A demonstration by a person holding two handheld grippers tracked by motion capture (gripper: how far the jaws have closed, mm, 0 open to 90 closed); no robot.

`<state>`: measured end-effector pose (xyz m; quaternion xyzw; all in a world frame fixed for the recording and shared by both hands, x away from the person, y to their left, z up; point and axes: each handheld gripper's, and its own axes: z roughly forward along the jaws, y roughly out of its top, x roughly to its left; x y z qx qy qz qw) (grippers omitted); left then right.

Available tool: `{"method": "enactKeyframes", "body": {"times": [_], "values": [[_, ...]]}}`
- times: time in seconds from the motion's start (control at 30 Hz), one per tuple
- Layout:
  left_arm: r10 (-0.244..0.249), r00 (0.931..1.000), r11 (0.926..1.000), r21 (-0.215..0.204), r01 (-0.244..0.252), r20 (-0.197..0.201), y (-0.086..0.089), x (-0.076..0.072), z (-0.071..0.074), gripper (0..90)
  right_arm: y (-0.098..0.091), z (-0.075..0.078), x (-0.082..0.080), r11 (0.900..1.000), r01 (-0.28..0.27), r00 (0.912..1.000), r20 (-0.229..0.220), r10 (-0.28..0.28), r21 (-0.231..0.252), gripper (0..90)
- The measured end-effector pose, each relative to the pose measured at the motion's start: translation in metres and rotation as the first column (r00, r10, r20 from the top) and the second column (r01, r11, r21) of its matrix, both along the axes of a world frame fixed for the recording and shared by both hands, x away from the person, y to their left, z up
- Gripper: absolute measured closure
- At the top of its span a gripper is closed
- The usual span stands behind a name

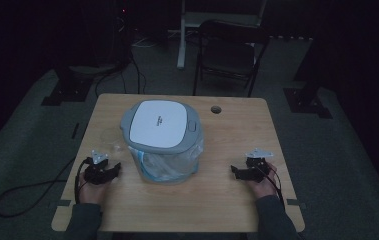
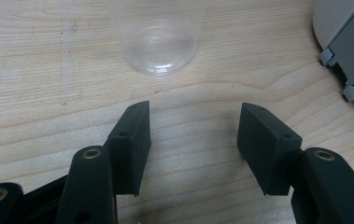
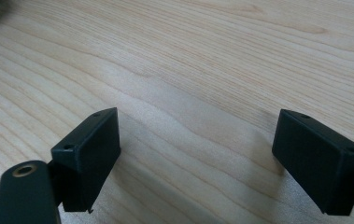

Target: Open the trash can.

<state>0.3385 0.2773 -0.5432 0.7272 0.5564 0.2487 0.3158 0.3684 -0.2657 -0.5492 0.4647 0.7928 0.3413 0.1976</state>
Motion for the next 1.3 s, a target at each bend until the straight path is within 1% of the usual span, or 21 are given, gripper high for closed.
{"method": "enactKeyframes", "body": {"times": [0.17, 0.2, 0.27, 0.37, 0.4, 0.43, 0.47, 0.53, 0.63, 0.67, 0.7, 0.73, 0.83, 0.87, 0.9, 0.97, 1.03, 1.1, 1.2, 1.23, 1.3], "values": [[0.004, 1.0, 1.0, 0.001, -0.004, 0.001, 0.0, 0.0, 0.0, 45.4, 0.0, 0.0, 0.0, 1.0, 0.001, 1.0, 0.001, -0.001, 0.0, 15.0], [0.006, 1.0, 1.0, 0.001, -0.006, 0.0, 0.0, 0.0, 0.0, 45.4, 0.0, 0.0, 0.0, 1.0, 0.006, 1.0, 0.002, -0.006, 0.001, 17.6], [0.008, 1.0, 1.0, 0.001, -0.008, -0.001, -0.001, 0.0, 0.0, 45.2, -0.001, 0.001, -0.002, 0.9995, 0.029, 0.9993, 0.022, -0.029, 0.013, 31.8], [0.011, 0.9999, 0.9999, 0.001, -0.011, -0.001, -0.001, 0.0, 0.0, 45.1, -0.002, 0.003, -0.002, 0.9992, 0.037, 0.9991, 0.018, -0.038, 0.011, 43.6], [0.012, 0.9999, 0.9999, 0.002, -0.012, -0.001, -0.001, 0.0, 0.0, 45.0, -0.002, 0.004, -0.002, 0.9991, 0.04, 0.999, 0.017, -0.041, 0.009, 46.3], [0.012, 0.9999, 0.9999, 0.002, -0.012, -0.001, -0.001, 0.0, 0.0, 44.9, -0.002, 0.004, -0.002, 0.9991, 0.04, 0.999, 0.017, -0.041, 0.009, 46.3], [0.013, 0.9999, 0.9999, 0.002, -0.013, -0.001, -0.001, 0.0, 0.0, 44.6, -0.002, 0.004, -0.002, 0.9994, 0.035, 0.9992, 0.018, -0.035, 0.006, 51.5], [0.015, 0.9999, 0.9999, 0.003, -0.015, -0.001, -0.001, 0.0, 0.0, 44.3, -0.002, 0.005, -0.002, 0.9993, 0.038, 0.9992, 0.014, -0.038, 0.002, 55.9], [0.015, 0.9999, 0.9999, 0.003, -0.015, -0.001, -0.001, 0.0, 0.0, 44.3, -0.002, 0.007, -0.002, 0.9996, 0.027, 0.9995, 0.014, -0.027, -0.006, 57.7], [0.015, 0.9999, 0.9999, 0.003, -0.015, -0.001, -0.001, 0.0, 0.0, 44.3, 0.0, 0.011, -0.004, 1.0, 0.008, 0.9998, 0.018, -0.008, 0.005, 61.2], [0.016, 0.9999, 0.9999, 0.002, -0.016, -0.001, -0.001, 0.0, 0.0, 44.3, 0.0, 0.011, -0.004, 1.0, 0.008, 0.9998, 0.018, -0.008, 0.005, 61.2], [0.016, 0.9999, 0.9999, 0.002, -0.016, -0.001, -0.001, 0.0, 0.0, 44.2, 0.002, 0.017, -0.006, 0.9998, -0.021, 0.9991, 0.037, 0.021, 0.002, 64.9], [0.015, 0.9999, 0.9999, 0.002, -0.015, -0.001, -0.001, -0.001, 0.0, 44.3, 0.006, 0.023, -0.008, 0.9991, -0.043, 0.9975, 0.056, 0.043, 0.002, 66.2], [0.014, 0.9999, 0.9999, 0.001, -0.014, -0.001, -0.001, -0.001, 0.0, 44.3, 0.009, 0.026, -0.01, 0.9979, -0.066, 0.9956, 0.067, 0.065, 0.002, 68.4], [0.014, 0.9999, 0.9999, 0.001, -0.014, -0.001, -0.001, -0.001, 0.0, 44.3, 0.009, 0.026, -0.01, 0.9979, -0.066, 0.9956, 0.067, 0.065, 0.002, 68.4], [0.013, 0.9999, 0.9999, 0.001, -0.013, -0.003, -0.001, -0.001, 0.0, 44.5, 0.014, 0.029, -0.01, 0.9949, -0.101, 0.9929, 0.064, 0.1, 0.002, 70.7], [0.015, 0.9999, 0.9999, 0.002, -0.015, -0.005, -0.001, -0.001, 0.0, 44.6, 0.016, 0.03, -0.01, 0.9933, -0.115, 0.9914, 0.063, 0.115, 0.004, 72.2], [0.015, 0.9999, 0.9999, 0.003, -0.015, -0.007, -0.001, -0.001, 0.001, 45.1, 0.021, 0.034, -0.011, 0.9883, -0.152, 0.9865, 0.063, 0.152, 0.01, 76.1], [0.013, 0.9999, 0.9999, 0.003, -0.013, -0.006, -0.001, -0.001, 0.001, 45.2, 0.026, 0.038, -0.012, 0.9827, -0.184, 0.9809, 0.066, 0.183, 0.017, 81.8], [0.011, 0.9999, 0.9999, 0.003, -0.011, -0.006, 0.0, -0.001, 0.001, 45.2, 0.027, 0.039, -0.012, 0.9815, -0.191, 0.979, 0.076, 0.189, 0.013, 83.1], [0.01, 0.9999, 0.9999, 0.003, -0.01, -0.007, 0.0, -0.001, 0.001, 45.3, 0.029, 0.041, -0.013, 0.9815, -0.191, 0.9787, 0.079, 0.19, 0.011, 84.8]]}}
